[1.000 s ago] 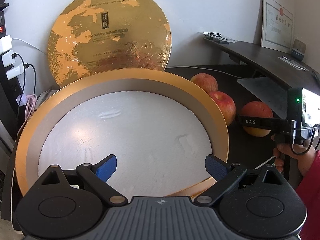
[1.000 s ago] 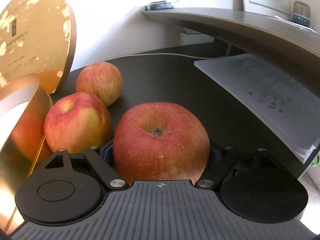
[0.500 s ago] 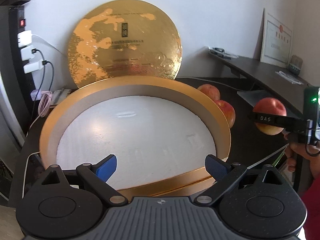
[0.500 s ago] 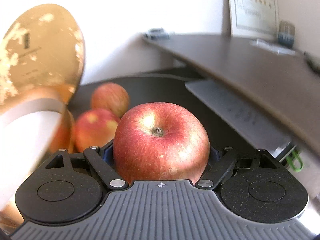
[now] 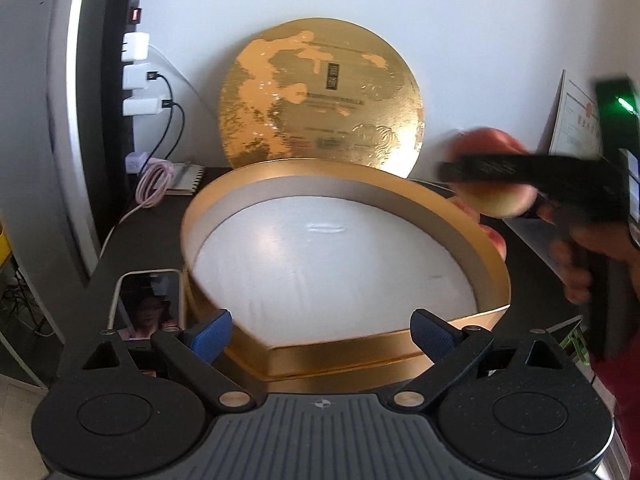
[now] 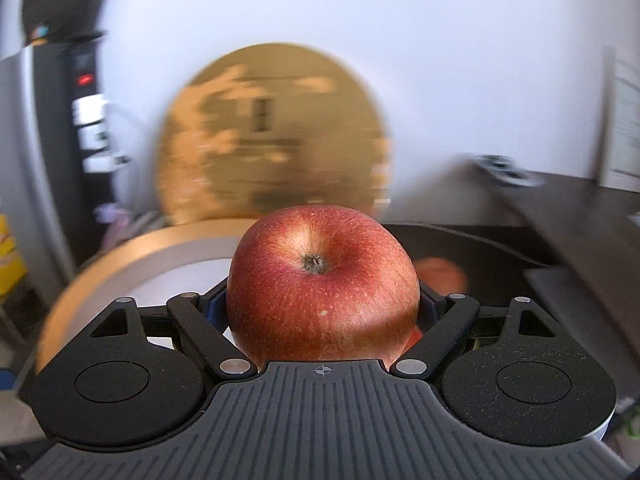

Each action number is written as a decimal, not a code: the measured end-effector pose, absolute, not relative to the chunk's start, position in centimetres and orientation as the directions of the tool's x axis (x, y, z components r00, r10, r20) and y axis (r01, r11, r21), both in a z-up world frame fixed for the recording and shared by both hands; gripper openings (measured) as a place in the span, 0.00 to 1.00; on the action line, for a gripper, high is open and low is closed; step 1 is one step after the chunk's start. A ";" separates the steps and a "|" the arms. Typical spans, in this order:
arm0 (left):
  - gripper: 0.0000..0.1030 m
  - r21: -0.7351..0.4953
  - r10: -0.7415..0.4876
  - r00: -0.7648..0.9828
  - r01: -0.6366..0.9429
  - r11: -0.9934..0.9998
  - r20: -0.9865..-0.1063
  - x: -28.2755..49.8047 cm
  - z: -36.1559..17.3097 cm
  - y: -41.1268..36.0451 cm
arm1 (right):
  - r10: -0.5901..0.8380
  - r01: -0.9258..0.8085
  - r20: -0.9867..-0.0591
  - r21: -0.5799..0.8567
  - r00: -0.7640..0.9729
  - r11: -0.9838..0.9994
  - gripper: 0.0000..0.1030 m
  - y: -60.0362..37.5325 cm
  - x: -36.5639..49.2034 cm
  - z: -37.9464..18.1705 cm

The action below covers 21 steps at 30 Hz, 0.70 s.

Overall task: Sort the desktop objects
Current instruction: 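Carry the apple into the gold box and open the right tool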

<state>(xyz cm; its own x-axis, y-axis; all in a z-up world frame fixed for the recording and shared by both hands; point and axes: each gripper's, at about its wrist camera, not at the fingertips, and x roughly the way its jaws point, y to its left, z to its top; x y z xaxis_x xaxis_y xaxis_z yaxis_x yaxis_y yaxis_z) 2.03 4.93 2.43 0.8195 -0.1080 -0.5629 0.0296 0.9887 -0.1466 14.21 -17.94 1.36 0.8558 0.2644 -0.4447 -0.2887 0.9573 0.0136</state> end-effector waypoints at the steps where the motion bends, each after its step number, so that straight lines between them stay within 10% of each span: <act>1: 0.94 -0.151 -0.115 0.820 0.035 0.988 -0.561 1.9 2.3 5.4 | 0.282 -0.309 -0.453 0.016 0.846 0.951 0.83 -16.5 14.6 1.2; 21: 0.94 -0.219 -0.167 0.805 0.047 0.974 -0.569 2.4 0.0 11.4 | 0.244 -0.451 -0.726 -0.101 0.643 0.887 0.83 0.9 23.9 -5.1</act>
<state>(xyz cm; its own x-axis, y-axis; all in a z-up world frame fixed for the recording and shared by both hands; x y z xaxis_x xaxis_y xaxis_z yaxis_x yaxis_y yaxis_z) 2.41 11.41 0.00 0.8054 -0.1672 -0.5686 0.0473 0.9745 -0.2195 23.89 0.87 -5.11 0.6428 0.2443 -0.7261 -0.4514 0.8865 -0.1014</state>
